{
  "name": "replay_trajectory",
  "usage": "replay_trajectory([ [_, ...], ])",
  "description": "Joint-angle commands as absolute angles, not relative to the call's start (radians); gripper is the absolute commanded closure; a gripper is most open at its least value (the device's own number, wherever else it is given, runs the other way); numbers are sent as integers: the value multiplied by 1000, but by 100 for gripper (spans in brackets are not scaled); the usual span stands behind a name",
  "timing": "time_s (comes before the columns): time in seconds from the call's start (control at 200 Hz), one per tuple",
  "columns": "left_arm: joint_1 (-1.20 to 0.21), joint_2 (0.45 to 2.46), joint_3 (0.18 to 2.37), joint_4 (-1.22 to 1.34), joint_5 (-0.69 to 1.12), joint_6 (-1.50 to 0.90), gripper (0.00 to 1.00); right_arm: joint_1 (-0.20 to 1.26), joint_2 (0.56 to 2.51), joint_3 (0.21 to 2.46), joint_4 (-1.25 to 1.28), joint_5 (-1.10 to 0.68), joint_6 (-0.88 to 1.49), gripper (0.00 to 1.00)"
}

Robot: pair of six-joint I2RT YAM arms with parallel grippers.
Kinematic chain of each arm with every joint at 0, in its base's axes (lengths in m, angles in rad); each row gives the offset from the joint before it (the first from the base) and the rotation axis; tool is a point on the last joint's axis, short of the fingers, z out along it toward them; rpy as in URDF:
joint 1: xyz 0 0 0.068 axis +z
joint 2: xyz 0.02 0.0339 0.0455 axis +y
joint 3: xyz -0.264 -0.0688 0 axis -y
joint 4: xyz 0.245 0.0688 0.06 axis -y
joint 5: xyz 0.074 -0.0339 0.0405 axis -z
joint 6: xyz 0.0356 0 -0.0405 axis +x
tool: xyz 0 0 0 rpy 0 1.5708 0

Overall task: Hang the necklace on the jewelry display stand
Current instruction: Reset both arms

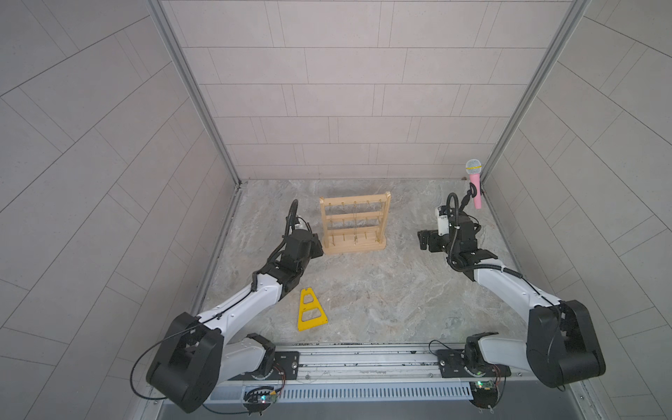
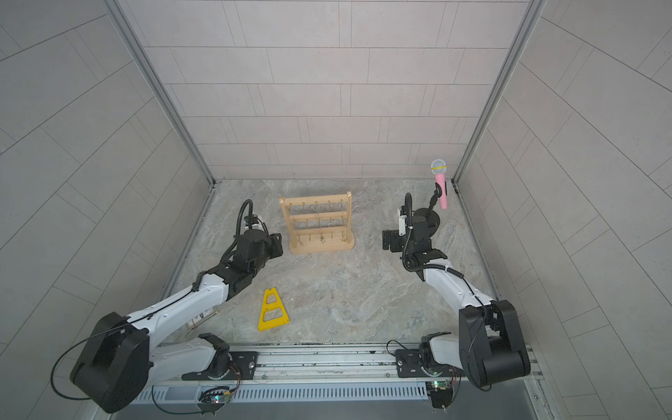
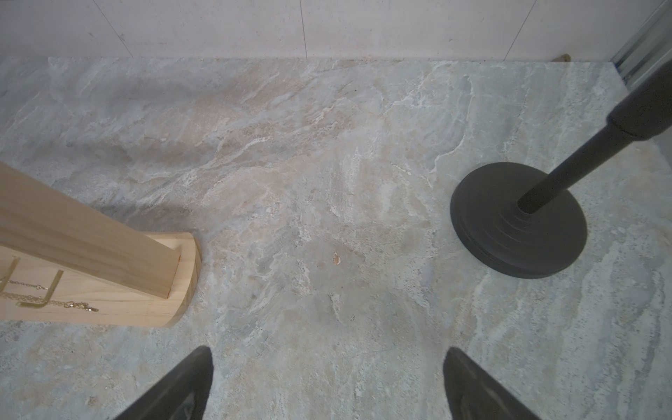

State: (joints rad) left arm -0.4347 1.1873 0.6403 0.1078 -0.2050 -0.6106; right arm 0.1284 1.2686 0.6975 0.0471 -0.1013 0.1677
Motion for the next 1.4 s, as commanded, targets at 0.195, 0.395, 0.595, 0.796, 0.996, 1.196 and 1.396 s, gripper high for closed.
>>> replay_trajectory([
  [0.195, -225, 1166, 830, -178, -340, -403, 0, 131, 1223, 507, 356, 162, 138, 0],
  [0.395, -110, 1241, 621, 171, -274, -184, 0, 117, 1342, 449, 556, 240, 72, 0],
  [0.595, -107, 1260, 434, 488, -243, -72, 1, 71, 1483, 383, 853, 246, 53, 0],
  [0.796, -78, 1341, 369, 695, -177, -57, 1, -4, 1504, 382, 863, 174, 122, 0],
  [0.996, -28, 1381, 352, 798, -96, -25, 1, -9, 1538, 388, 881, 154, 120, 0],
  [1.196, 39, 1429, 354, 846, -33, -73, 1, -3, 1563, 377, 927, 134, 98, 0],
  [1.396, 59, 1583, 359, 991, 65, -47, 4, -2, 1561, 375, 927, 134, 98, 0],
])
